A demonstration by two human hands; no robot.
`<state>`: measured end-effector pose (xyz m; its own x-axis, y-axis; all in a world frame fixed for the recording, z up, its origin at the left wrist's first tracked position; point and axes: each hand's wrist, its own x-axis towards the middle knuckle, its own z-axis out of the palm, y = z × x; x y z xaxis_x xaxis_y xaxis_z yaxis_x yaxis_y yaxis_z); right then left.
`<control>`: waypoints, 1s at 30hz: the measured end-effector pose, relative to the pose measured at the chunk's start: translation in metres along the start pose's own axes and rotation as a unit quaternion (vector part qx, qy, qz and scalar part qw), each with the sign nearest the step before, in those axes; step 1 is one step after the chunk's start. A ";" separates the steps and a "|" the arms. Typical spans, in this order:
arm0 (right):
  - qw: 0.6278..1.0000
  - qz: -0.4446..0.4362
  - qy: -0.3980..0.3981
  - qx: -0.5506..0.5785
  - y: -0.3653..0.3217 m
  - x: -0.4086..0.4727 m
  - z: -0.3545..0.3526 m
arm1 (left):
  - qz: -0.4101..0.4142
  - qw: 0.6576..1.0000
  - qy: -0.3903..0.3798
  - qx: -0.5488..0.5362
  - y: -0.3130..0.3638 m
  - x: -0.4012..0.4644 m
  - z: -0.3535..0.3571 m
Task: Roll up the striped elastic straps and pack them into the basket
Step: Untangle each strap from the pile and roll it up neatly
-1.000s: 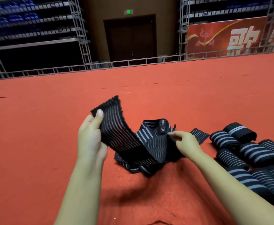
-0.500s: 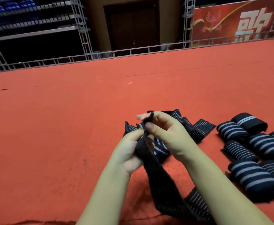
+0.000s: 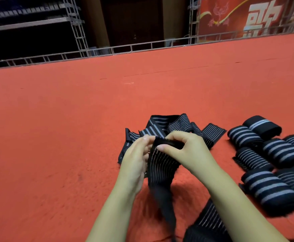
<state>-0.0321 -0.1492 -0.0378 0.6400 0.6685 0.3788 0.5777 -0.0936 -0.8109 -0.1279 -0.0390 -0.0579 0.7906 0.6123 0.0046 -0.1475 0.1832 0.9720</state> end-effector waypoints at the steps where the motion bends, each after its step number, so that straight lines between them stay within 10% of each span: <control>1: 1.000 0.006 0.005 -0.016 0.002 0.002 0.002 | 0.016 1.000 -0.007 0.021 -0.001 0.001 0.001; 10: 0.991 0.082 -0.042 0.094 0.047 0.020 -0.030 | 0.045 0.997 0.031 0.059 -0.014 0.010 -0.002; 13: 0.981 0.141 0.094 -0.096 0.080 0.044 -0.039 | 0.022 0.998 0.040 0.050 -0.016 0.015 0.001; 18: 0.957 0.222 0.064 -0.174 0.123 0.071 -0.036 | 0.014 0.999 0.014 0.050 -0.016 0.016 0.006; 23: 0.973 0.151 0.175 0.018 0.107 0.065 -0.039 | 0.028 0.998 0.023 0.057 -0.014 0.018 0.000; 30: 0.988 0.040 0.069 0.129 0.052 0.055 -0.043 | 0.161 0.981 -0.054 0.092 0.013 0.033 0.009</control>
<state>0.0547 -0.1493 -0.0403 0.7515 0.5577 0.3526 0.3862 0.0615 -0.9204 -0.0982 -0.0232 -0.0427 0.7804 0.5284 0.3344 -0.2985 -0.1551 0.9417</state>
